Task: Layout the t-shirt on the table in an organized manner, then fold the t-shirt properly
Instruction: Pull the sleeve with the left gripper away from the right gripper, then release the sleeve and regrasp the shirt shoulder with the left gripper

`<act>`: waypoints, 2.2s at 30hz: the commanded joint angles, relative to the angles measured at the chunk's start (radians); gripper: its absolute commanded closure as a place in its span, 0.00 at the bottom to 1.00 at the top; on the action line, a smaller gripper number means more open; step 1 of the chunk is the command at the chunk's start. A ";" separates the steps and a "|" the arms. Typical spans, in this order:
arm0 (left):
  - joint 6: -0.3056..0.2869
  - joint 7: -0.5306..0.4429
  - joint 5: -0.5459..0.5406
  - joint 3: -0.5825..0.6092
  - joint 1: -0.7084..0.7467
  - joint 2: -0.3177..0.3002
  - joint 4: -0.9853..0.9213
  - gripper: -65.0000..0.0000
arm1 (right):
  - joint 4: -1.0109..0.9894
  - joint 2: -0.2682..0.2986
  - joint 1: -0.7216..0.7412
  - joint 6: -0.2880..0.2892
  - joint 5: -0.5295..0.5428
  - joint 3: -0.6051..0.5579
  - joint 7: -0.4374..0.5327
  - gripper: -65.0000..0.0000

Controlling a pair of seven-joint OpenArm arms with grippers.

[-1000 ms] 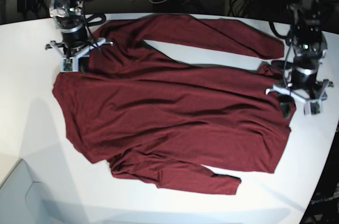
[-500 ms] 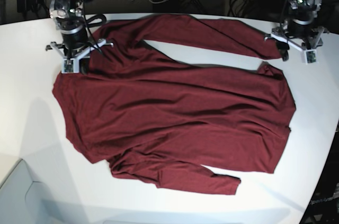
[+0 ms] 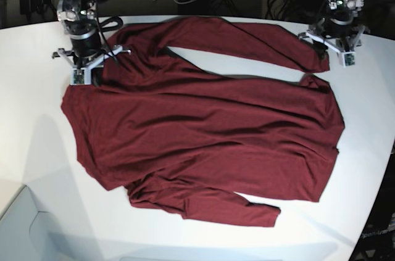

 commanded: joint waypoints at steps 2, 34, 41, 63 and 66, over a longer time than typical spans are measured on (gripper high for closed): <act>0.005 0.035 0.010 -0.007 0.002 -0.010 -0.006 0.86 | 0.015 0.005 0.005 -0.001 0.009 0.003 0.027 1.00; 0.005 0.038 0.017 -0.235 0.032 -0.012 0.100 1.00 | -0.152 -0.011 0.005 -0.001 0.009 -0.025 0.033 1.00; 0.005 0.038 0.017 -0.207 0.031 -0.010 0.074 1.00 | -0.143 0.014 -0.004 -0.001 0.011 -0.023 0.033 1.00; 0.005 0.038 0.017 -0.207 0.009 -0.012 0.077 0.63 | -0.143 0.009 -0.018 -0.001 0.011 0.026 0.035 1.00; 0.005 0.036 0.014 -0.207 0.009 -0.012 0.086 0.63 | -0.143 0.009 -0.018 -0.001 0.011 0.026 0.035 1.00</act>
